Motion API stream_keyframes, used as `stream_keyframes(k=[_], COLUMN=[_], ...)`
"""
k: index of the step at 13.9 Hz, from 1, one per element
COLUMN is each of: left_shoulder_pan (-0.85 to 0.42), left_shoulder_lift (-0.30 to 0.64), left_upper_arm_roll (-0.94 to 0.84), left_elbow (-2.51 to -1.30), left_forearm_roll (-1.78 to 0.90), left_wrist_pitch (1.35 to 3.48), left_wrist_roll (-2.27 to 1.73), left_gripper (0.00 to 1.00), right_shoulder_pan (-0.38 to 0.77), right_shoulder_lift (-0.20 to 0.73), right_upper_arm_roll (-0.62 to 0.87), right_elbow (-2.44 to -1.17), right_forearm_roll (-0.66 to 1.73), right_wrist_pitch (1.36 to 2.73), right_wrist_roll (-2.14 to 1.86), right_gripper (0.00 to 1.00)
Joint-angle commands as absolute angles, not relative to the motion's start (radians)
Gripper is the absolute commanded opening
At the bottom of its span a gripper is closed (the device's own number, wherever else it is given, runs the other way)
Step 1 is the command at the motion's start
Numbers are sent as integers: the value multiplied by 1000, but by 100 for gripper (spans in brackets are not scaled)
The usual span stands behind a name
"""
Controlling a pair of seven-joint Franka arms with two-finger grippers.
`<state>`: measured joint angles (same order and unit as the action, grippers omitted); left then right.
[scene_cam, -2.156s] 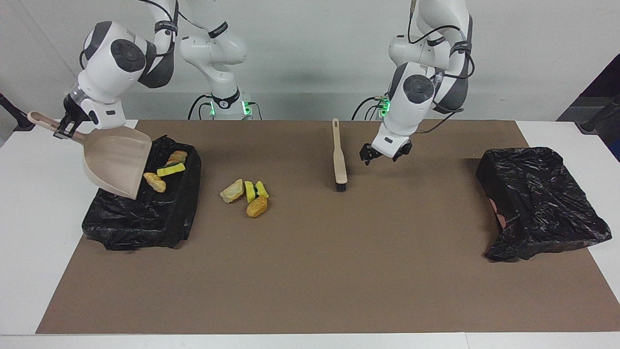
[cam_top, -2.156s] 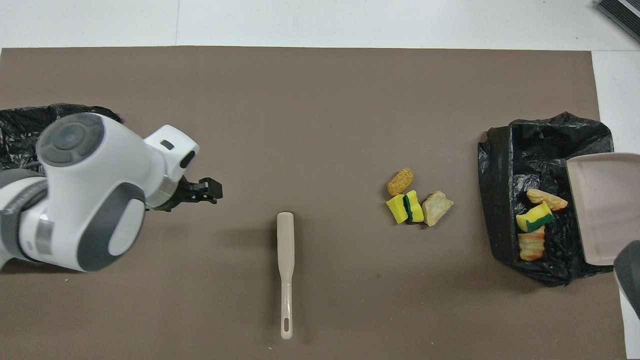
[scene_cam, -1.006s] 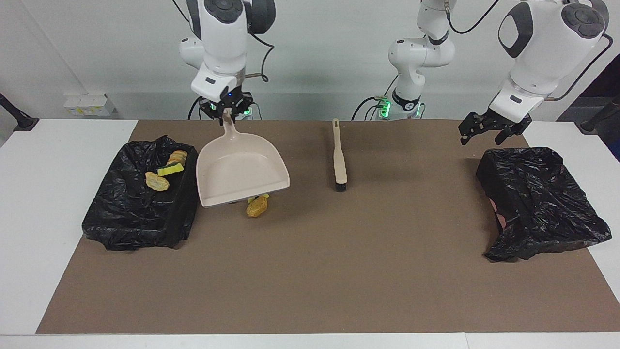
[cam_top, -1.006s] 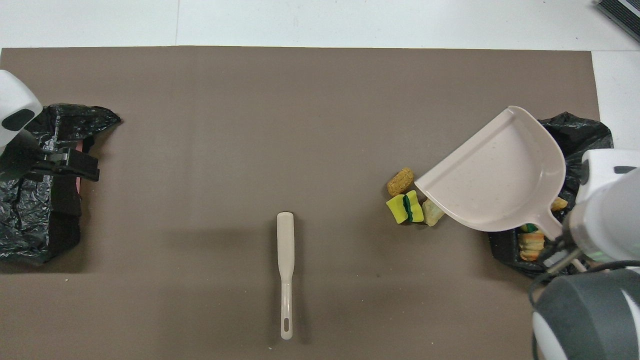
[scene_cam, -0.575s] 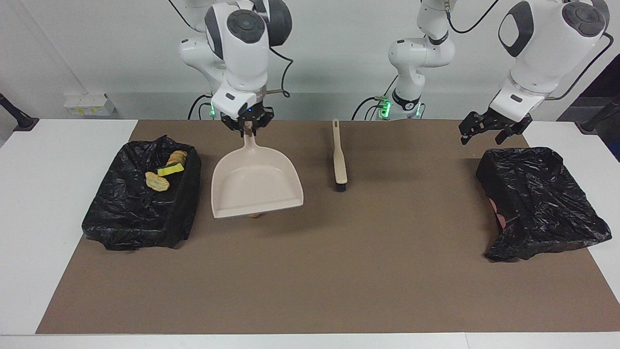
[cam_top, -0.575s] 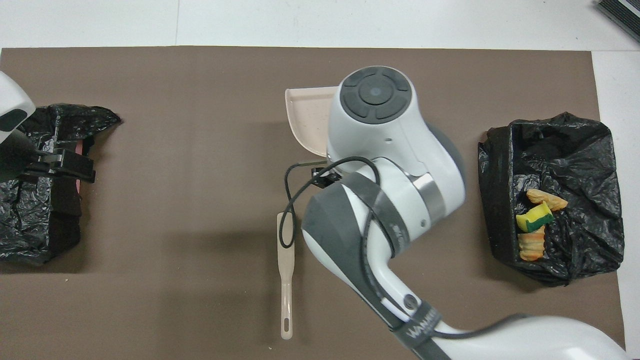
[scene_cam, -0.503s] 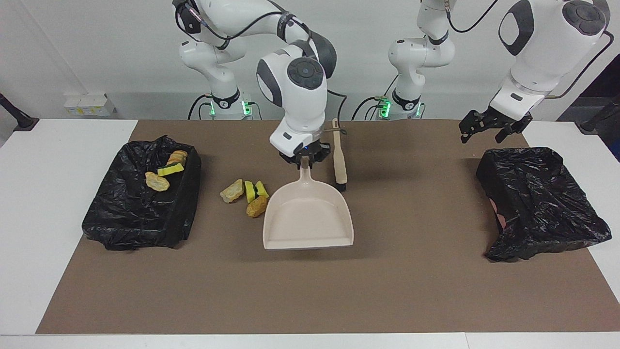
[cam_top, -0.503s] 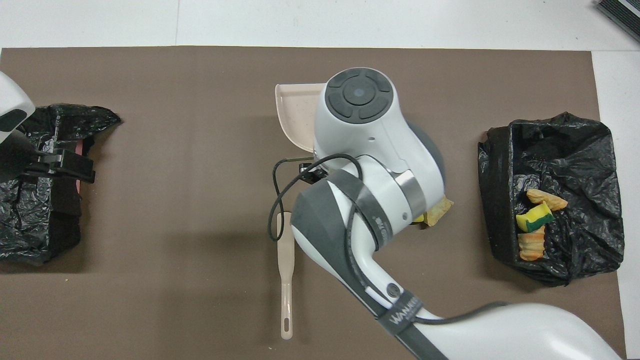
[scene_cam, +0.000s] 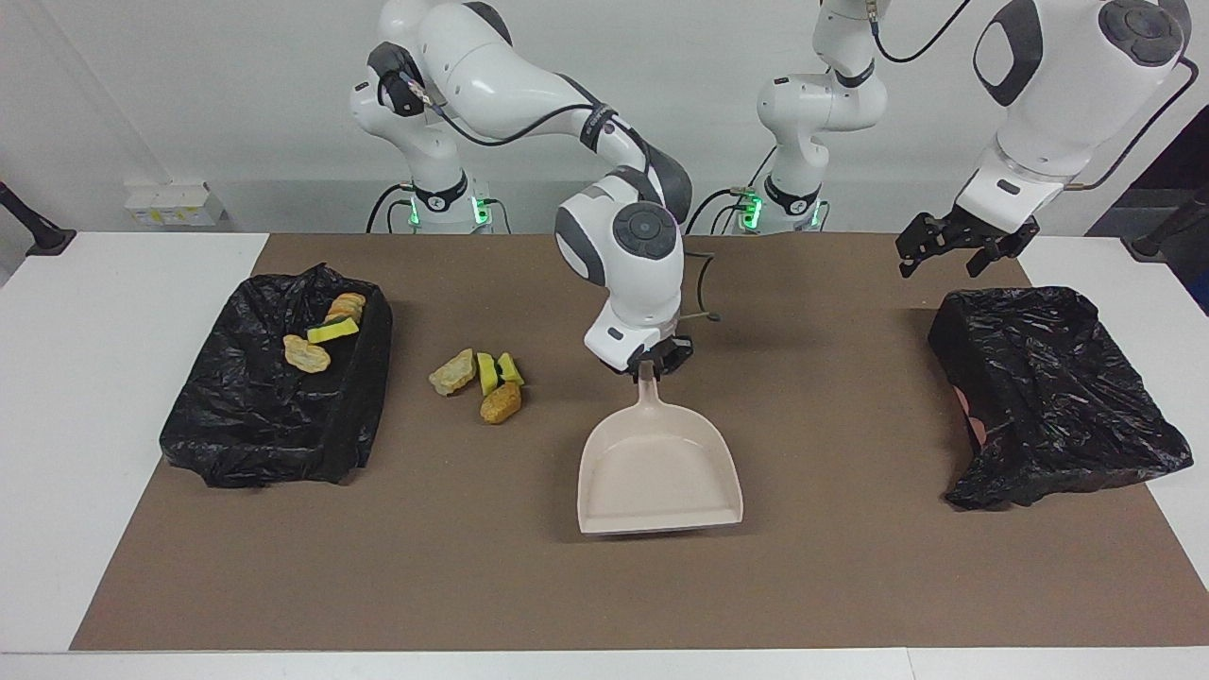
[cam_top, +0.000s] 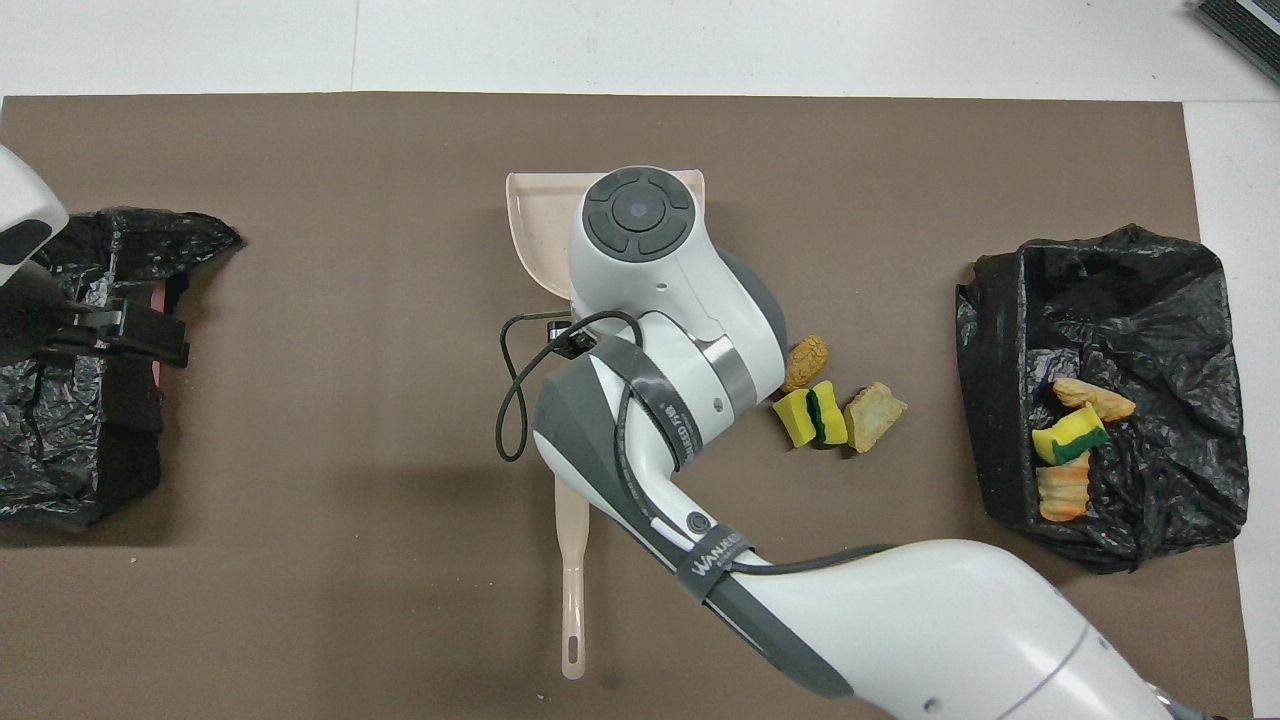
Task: Sweep and dump trash in bin
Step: 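Bring the empty dustpan back to the table center with the right gripper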
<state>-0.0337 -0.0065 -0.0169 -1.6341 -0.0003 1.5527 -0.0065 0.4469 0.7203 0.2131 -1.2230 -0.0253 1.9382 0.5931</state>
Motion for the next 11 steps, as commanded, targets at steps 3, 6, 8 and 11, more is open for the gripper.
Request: stream_keyframes(k=[3,6,8,11], left_shoulder_pan=[-31,-21,-38,-115], left_shoulder_lift=[-28,-28,-18,14], left_upper_arm_roll=[-29,-31,-34,-43], left_elbow=[-1643,-1644,-1646,-1652], left_forearm_roll=[15,5,-3,-12], left_wrist_pitch=[1539,1549,1577,1633], left_wrist_roll=[-2,6,-6,-52], left_gripper=[100,100,100,100], right_shoulder_pan=[437,411,408,414], right_shoulder_lift=[758,669,588,410], right_upper_arm_roll=[216,216,218,218], right_elbow=[-1175,-1186,-1247,-1429], right_forearm_roll=[3,72,90,144], right_wrist_pitch=[1942,1895,1869,1841], right_wrist_roll=[611,612,611,610], right_gripper=[99,100,100,100])
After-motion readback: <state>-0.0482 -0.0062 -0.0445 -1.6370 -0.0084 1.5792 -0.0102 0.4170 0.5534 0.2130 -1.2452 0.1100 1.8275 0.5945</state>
